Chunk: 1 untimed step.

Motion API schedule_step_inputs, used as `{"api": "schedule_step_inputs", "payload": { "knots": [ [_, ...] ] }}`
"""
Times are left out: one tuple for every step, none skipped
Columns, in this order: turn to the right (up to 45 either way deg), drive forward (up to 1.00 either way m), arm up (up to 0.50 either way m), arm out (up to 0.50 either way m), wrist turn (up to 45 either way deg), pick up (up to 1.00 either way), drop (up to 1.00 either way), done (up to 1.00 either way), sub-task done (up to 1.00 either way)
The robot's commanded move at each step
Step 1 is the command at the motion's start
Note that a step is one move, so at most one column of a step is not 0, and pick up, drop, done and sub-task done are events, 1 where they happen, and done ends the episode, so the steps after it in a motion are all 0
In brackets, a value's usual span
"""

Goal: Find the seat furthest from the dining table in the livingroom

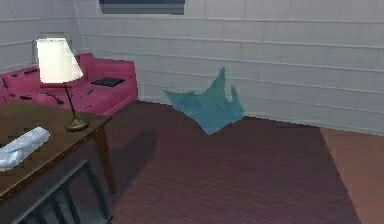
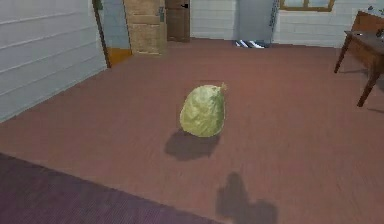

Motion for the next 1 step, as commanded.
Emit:
{"api": "schedule_step_inputs", "payload": {
  "knots": [
    [0.0,0.75,0.00,0.00,0.0,0.00,0.00,0.00,0.00]
  ]
}}
